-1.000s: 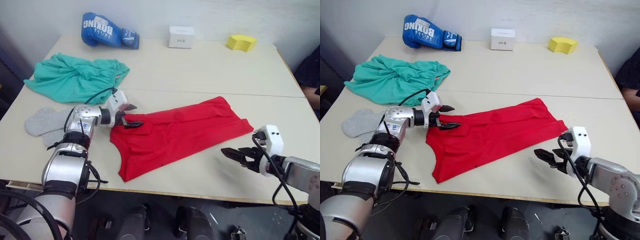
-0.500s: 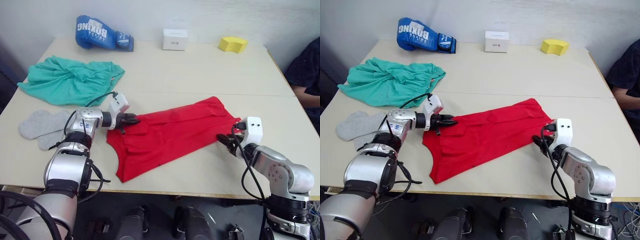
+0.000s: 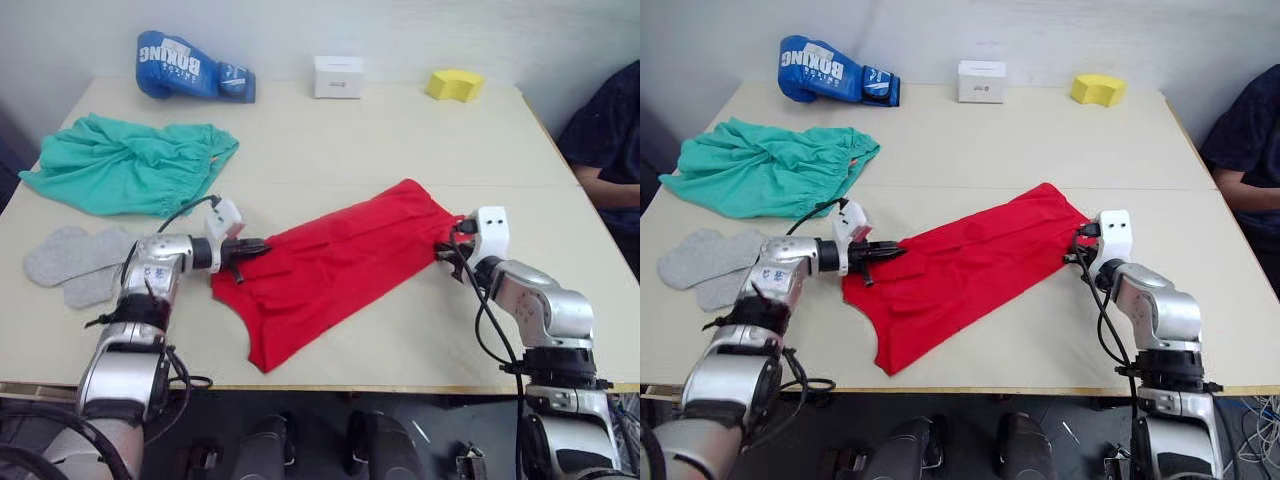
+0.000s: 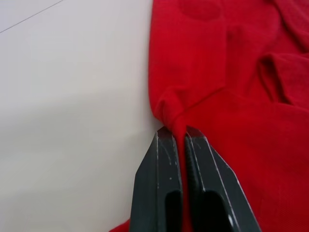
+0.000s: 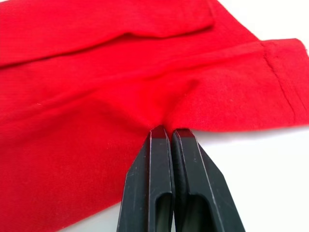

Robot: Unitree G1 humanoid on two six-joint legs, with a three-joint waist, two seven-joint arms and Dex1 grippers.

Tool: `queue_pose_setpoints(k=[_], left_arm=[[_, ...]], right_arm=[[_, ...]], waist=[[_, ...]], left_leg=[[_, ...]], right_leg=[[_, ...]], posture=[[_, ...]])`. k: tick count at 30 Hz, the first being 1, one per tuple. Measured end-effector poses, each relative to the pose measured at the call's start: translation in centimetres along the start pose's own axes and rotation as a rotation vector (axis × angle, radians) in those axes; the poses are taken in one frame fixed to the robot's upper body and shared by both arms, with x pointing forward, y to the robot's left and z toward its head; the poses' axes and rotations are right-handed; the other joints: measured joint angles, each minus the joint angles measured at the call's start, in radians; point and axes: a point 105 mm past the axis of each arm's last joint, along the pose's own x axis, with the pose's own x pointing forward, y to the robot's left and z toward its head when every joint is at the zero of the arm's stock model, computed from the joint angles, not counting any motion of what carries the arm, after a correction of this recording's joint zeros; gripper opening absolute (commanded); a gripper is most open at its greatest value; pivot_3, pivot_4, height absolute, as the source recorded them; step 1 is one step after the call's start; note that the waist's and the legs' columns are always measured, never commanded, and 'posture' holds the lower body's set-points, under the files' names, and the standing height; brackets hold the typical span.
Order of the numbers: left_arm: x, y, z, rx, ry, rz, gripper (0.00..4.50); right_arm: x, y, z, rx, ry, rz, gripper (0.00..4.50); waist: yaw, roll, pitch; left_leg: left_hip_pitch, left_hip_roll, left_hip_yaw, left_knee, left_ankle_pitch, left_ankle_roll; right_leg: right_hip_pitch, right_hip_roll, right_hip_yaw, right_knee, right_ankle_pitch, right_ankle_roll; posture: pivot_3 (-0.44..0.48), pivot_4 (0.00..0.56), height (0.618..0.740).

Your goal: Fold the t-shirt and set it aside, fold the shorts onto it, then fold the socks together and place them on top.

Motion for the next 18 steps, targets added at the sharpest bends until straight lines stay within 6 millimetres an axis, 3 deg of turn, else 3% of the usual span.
queue_pose_setpoints(k=[4, 10, 12, 15, 18], left_arm=[[-1.1, -3.6, -0.8, 0.011, 0.01, 0.051, 0.0], [-1.7, -6.9, -0.8, -0.067, 0.023, 0.158, 0.0], [-1.8, -7.5, -0.6, -0.113, 0.022, 0.199, 0.54], [-2.2, -7.8, -0.4, -0.152, 0.042, 0.218, 1.39], [-2.4, -7.5, 0.4, -0.156, 0.051, 0.188, 2.34]], right_arm=[[2.2, -0.3, 1.5, -0.075, 0.005, 0.026, 0.03], [4.4, -0.9, 2.9, -0.137, 0.0, 0.038, 0.03], [4.7, -0.9, 3.1, -0.132, 0.002, 0.049, 0.0], [4.4, -0.9, 3.1, -0.095, 0.021, 0.104, 0.65], [3.0, -1.5, 2.7, -0.008, 0.062, 0.151, 1.64]], waist=[[-0.004, 0.002, 0.001], [0.007, 0.002, 0.001], [0.01, 0.002, 0.002], [0.011, 0.003, 0.002], [0.016, 0.004, 0.003]], left_leg=[[0.001, 0.0, 0.002, 0.0, 0.0, 0.0], [0.001, 0.0, 0.002, 0.001, 0.0, 0.0], [0.0, 0.0, 0.001, 0.001, 0.0, 0.0], [0.0, 0.0, 0.001, 0.001, 0.0, 0.0], [-0.001, 0.0, 0.0, 0.001, 0.0, 0.0]], right_leg=[[0.0, 0.0, 0.003, 0.0, 0.0, 0.0], [0.0, -0.001, 0.003, 0.0, 0.0, 0.0], [0.0, -0.001, 0.002, 0.0, 0.0, 0.0], [0.001, -0.001, 0.002, 0.0, 0.0, -0.001], [0.0, -0.001, 0.001, 0.0, 0.0, -0.001]], posture=[[0.0, 0.15, 0.74], [0.0, 0.15, 0.74], [0.0, 0.15, 0.74], [0.0, 0.15, 0.74], [0.0, 0.15, 0.74]])
